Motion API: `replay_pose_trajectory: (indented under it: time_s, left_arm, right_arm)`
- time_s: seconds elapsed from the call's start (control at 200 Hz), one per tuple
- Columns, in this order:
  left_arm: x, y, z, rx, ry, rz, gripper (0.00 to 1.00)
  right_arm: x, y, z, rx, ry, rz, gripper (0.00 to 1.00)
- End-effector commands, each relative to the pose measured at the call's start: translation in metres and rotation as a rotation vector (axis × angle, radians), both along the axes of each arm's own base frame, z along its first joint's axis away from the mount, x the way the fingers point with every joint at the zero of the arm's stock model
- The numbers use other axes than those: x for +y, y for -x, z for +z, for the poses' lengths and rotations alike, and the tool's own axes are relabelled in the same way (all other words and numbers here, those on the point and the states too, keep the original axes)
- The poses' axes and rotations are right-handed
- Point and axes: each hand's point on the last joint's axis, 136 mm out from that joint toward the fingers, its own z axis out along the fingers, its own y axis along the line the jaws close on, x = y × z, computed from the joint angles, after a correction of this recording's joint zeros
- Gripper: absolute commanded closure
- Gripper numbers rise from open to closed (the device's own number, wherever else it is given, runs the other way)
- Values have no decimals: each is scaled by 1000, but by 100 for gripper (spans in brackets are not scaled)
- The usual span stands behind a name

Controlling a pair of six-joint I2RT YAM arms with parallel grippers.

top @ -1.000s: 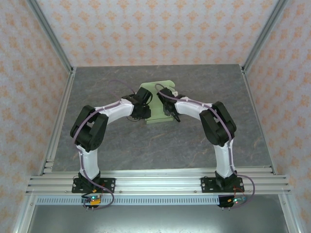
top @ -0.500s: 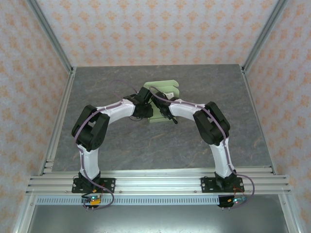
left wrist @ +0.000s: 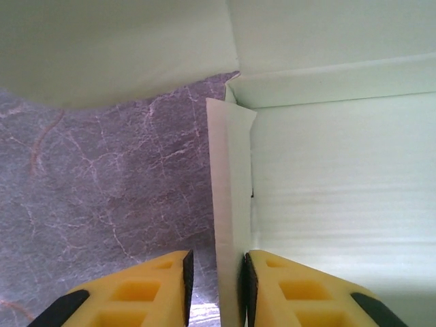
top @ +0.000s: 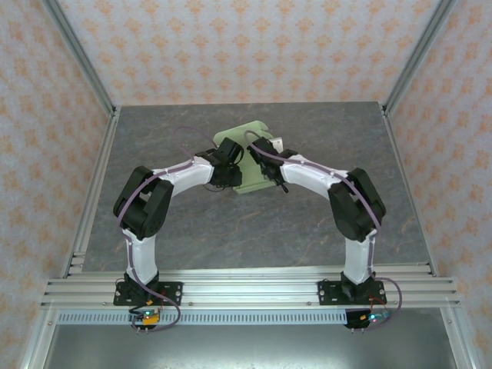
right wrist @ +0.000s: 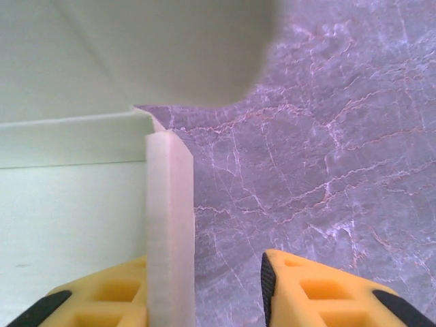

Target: Fold the paper box

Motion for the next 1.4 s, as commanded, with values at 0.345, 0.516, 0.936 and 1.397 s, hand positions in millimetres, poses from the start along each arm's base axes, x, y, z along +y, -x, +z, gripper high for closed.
replay_pose_trajectory:
  time_s: [0.345, 0.516, 0.936, 1.397]
  left_arm:
    - [5, -9, 60, -90, 24, 20, 64]
    - [-7, -7, 71, -82, 120, 24, 60]
    - [25, -25, 78, -181, 181, 44, 51]
    - [-1, -65, 162, -531, 412, -295, 41]
  right_arm:
    - [-9, 31, 27, -13, -398, 20, 49]
    - [-18, 35, 28, -22, -489, -13, 46]
    - [-28, 39, 31, -55, -780, -109, 49]
    - [-34, 31, 80, -22, -969, 160, 41]
